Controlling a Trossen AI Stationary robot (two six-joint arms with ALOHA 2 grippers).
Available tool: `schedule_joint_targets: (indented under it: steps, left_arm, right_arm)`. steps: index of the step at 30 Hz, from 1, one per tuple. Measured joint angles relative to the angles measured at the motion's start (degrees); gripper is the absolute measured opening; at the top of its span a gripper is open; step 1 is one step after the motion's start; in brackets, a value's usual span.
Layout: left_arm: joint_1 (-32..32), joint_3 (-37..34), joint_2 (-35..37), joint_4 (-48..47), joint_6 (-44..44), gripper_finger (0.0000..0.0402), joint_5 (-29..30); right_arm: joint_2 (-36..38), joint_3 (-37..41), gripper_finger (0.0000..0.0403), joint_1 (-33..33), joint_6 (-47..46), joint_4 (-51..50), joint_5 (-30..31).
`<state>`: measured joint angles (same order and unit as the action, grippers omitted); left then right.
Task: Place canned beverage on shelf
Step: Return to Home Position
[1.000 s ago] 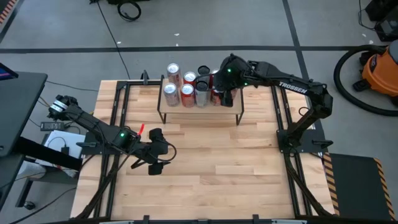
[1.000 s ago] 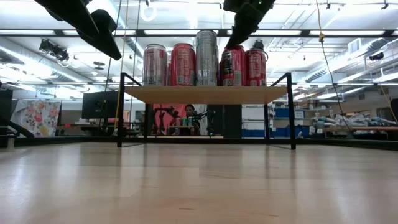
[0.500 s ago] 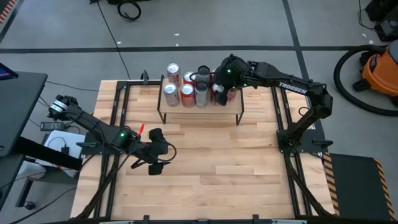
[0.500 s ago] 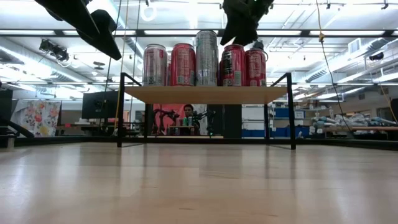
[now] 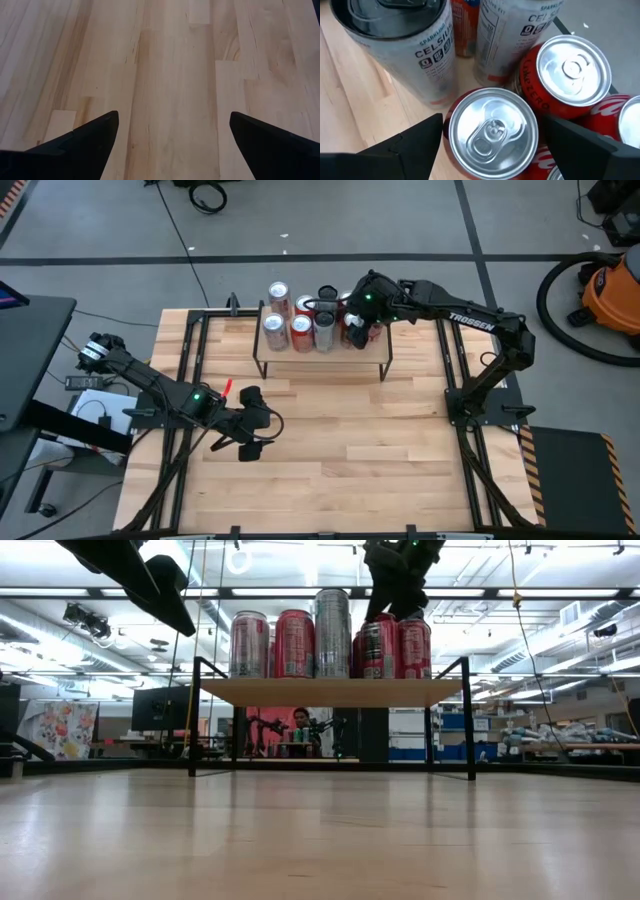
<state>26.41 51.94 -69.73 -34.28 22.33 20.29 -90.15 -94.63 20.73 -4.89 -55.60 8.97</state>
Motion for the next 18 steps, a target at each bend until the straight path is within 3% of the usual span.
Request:
schedule_joint_targets:
  steps: [11,18]
  left_arm:
    - [0.0,0.0,0.0,0.0,0.0,0.0393,0.0]
    - [0.0,0.0,0.0,0.0,0.0,0.0393,0.0]
  right_arm:
    - [0.0,0.0,0.0289,0.0,2.0,0.1,-3.1]
    - [0.0,-0.1,0.0284,0.0,6.3,1.2,-8.1]
